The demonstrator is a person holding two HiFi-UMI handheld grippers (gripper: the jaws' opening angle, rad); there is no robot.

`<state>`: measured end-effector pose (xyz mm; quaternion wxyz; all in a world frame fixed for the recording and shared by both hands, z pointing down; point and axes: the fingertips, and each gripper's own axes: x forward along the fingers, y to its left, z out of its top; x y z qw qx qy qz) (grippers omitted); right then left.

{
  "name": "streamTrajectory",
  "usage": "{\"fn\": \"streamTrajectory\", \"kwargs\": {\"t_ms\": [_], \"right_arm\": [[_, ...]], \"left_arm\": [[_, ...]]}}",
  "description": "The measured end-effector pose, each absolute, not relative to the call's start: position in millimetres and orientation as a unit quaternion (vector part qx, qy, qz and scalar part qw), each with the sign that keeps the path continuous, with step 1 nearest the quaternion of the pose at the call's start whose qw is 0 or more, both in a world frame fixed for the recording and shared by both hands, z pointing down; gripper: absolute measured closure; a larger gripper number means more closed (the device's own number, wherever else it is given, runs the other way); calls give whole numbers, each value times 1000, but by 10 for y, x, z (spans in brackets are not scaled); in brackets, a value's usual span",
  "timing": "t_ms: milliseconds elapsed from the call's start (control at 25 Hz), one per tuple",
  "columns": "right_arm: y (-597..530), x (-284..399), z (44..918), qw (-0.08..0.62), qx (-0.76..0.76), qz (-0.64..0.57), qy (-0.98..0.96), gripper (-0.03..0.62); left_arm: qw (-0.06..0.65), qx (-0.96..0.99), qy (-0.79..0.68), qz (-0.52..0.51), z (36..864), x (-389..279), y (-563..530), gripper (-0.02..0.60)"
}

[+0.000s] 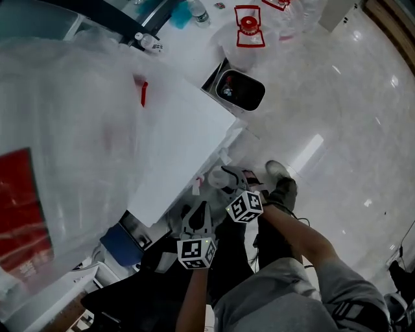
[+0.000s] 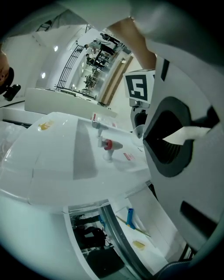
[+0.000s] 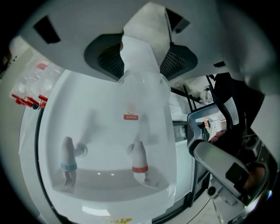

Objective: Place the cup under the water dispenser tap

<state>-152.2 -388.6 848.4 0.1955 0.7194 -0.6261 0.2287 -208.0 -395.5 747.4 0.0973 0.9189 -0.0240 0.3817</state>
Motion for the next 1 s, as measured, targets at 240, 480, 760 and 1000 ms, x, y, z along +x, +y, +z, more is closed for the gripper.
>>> {"fn": "streamTrajectory", "kwargs": {"t_ms": [240,480,760,1000], "right_arm": [[-4054,-1535,8896,203,716,234,-625,338],[-4237,-1514,9180,212,711,234,-628,338],[-4386,-1507,9323,214,703,239,-634,338],[-4422,-1528,9346,226,695,233,-641,333]], "left_arm": [[96,919,-21,381,7681,-2161,-3973,572],[94,917,-26,386,7858,-2233,-4073,572],[97,916,-29,388,7967,-2260,-4158,572],[99,915,-30,389,8008,-2255,-4207,572]]}}
